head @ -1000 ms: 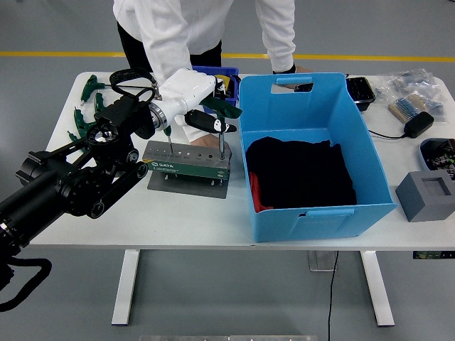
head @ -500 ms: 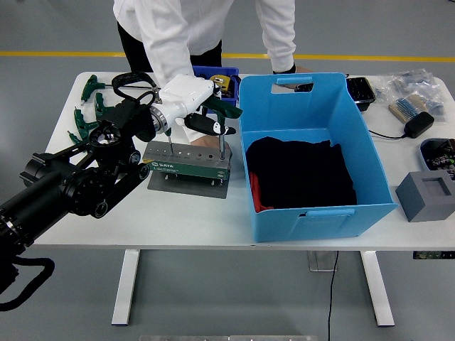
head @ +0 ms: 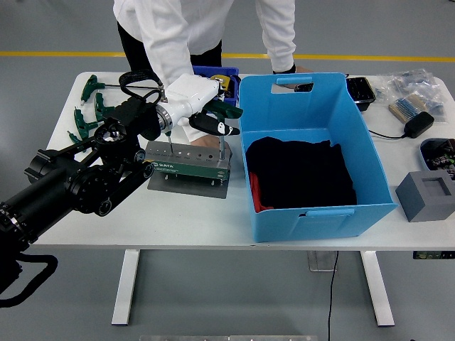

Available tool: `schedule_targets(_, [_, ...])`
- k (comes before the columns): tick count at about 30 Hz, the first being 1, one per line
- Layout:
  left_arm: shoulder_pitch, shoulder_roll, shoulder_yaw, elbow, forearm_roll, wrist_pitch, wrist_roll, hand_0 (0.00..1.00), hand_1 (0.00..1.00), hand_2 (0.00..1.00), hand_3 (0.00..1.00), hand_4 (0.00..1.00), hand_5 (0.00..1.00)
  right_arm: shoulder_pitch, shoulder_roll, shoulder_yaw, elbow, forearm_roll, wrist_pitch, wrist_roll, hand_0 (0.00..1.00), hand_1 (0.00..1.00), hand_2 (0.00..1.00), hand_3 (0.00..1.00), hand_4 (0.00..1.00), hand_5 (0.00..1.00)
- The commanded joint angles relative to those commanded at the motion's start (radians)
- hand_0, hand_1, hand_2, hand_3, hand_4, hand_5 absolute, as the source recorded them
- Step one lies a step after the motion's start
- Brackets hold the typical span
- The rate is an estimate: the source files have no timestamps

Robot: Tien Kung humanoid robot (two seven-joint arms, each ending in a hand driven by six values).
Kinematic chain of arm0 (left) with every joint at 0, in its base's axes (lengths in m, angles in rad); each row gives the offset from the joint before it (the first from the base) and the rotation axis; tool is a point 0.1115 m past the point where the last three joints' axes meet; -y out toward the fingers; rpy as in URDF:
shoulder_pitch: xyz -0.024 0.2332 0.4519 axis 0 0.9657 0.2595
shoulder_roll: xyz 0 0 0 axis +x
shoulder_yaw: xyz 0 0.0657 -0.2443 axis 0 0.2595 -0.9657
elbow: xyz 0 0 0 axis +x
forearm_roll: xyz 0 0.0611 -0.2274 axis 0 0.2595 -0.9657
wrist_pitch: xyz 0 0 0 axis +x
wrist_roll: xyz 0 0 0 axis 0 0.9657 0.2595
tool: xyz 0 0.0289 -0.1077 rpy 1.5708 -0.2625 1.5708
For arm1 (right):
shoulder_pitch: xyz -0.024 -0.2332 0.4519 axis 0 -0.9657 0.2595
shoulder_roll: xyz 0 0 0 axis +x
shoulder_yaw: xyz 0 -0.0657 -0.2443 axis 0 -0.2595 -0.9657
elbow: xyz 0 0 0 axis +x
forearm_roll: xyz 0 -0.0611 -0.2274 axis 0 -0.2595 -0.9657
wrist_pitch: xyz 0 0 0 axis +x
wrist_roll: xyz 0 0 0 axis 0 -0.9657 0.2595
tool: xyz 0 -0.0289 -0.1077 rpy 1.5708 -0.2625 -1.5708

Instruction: Lift tool from toolbox,place it in box,lift tool from toolbox,place it in box

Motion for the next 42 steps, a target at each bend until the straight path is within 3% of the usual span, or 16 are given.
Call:
schedule_targets(11, [-0.007,-0.006,0.007,0.014,-0.015,0.008,0.002,0.266,0.12,0.162,0.274,0.998,0.743,0.002,-0.001,-0.009,0.0,0.003,0.001,0.001,0.638,0.616,0.698,0.582,0.844,0.702])
schedule_targets(12, [-0.009,-0.007,0.007,0.015,-0.016,0.009,0.002,0.211,0.076,0.127,0.221,0.998,0.746,0.002,-0.001,-0.009,0.0,0.003,0.001,0.001,0.638,0.616,0.698,0.582,0.843,0.702])
schedule_targets(23, [-0.015,-0.011,0.009,0.022,-0.032,0.002,0.004,0.196,0.054,0.103,0.183,0.998,0.746,0.003,-0.001,-0.005,0.0,-0.004,0.001,-0.001,0.637,0.616,0.698,0.582,0.843,0.701])
schedule_targets(24, [-0.016,-0.011,0.01,0.023,-0.034,0.003,0.004,0.175,0.027,0.078,0.137,0.998,0.746,0.003,-0.001,-0.007,0.0,-0.003,0.001,-0.001,0.638,0.616,0.698,0.582,0.843,0.701])
schedule_targets(42, [-0.02,-0.006,0.008,0.018,-0.062,0.049,-0.021,0.148,0.002,0.025,0.061,0.998,0.761,0.002,-0.002,-0.002,0.0,-0.007,0.001,0.0,0.638,0.616,0.698,0.582,0.844,0.701])
